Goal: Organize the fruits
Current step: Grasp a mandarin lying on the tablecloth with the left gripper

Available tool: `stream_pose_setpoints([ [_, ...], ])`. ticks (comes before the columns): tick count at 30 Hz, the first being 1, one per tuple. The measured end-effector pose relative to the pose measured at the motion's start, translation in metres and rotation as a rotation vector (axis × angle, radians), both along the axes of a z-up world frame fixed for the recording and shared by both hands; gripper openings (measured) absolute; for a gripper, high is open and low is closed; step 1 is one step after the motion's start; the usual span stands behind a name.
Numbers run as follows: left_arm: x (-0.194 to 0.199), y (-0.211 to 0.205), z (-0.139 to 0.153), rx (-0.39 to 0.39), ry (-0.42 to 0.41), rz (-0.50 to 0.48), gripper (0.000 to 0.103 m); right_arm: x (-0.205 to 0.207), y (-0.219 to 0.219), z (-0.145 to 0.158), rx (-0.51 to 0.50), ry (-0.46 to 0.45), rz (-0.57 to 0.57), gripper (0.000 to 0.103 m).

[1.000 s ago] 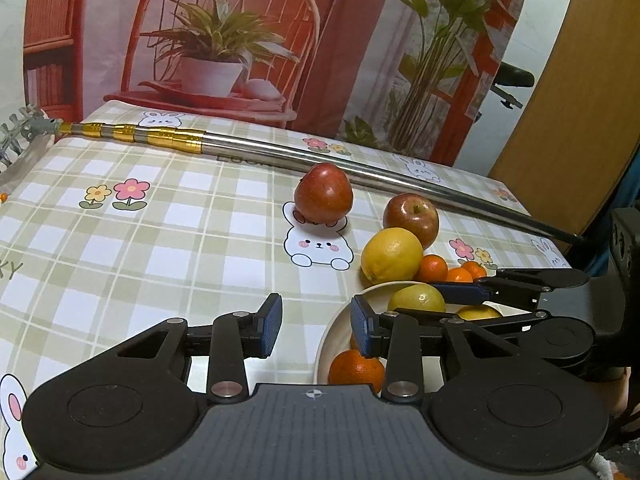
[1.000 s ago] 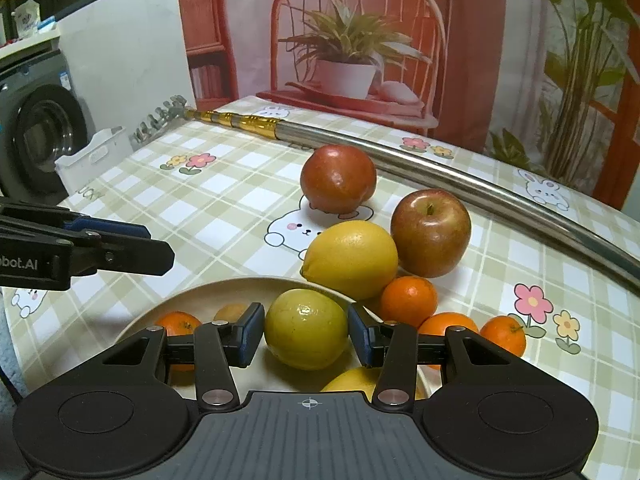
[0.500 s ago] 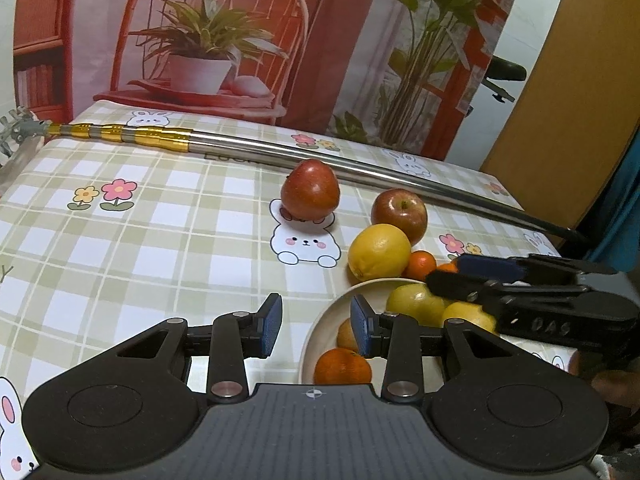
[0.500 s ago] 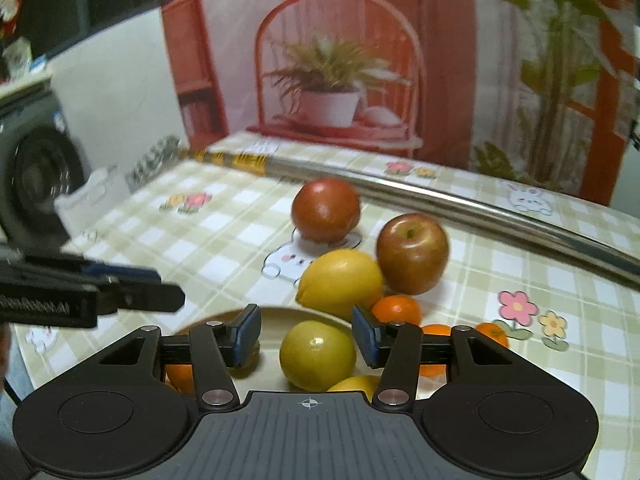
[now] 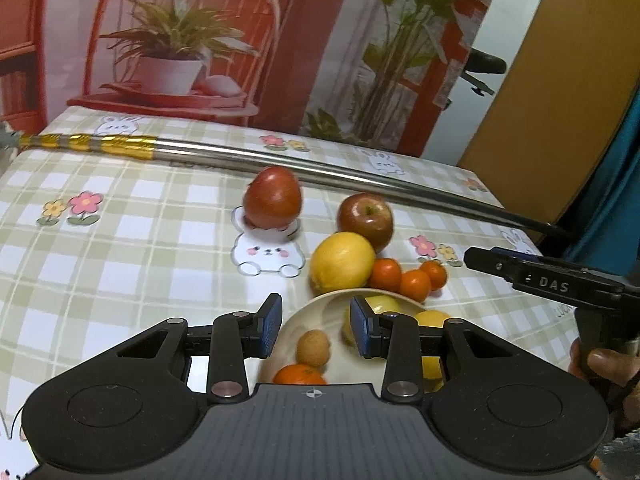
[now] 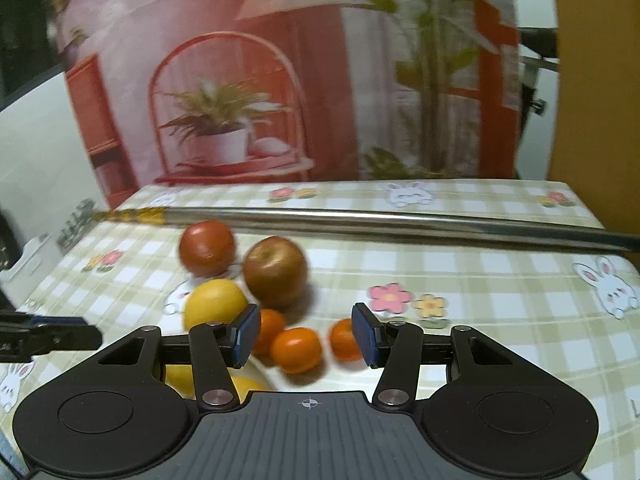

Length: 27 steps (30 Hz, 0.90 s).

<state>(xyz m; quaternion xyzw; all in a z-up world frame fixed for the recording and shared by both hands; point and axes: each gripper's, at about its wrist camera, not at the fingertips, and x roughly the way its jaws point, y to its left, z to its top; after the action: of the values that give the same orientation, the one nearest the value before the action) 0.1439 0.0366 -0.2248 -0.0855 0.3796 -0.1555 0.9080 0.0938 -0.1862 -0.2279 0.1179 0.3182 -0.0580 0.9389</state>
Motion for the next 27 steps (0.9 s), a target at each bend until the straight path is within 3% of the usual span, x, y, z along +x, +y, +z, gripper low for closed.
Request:
stream_pose_setpoints([
  [8, 0.019, -0.050, 0.007, 0.079, -0.025, -0.133, 0.039, -0.008, -0.026, -0.007, 0.003, -0.009, -0.083, 0.047],
  [15, 0.049, -0.101, 0.001, 0.108, 0.014, -0.236, 0.039, -0.023, -0.048, -0.019, 0.011, -0.036, -0.130, 0.047],
  [22, 0.085, -0.151, -0.019, 0.085, 0.082, -0.313, 0.039, -0.044, -0.077, -0.037, 0.078, -0.056, -0.199, 0.047],
  [27, 0.098, -0.176, -0.039, 0.173, 0.102, -0.338, 0.039, -0.056, -0.096, -0.043, 0.115, -0.076, -0.238, 0.047],
])
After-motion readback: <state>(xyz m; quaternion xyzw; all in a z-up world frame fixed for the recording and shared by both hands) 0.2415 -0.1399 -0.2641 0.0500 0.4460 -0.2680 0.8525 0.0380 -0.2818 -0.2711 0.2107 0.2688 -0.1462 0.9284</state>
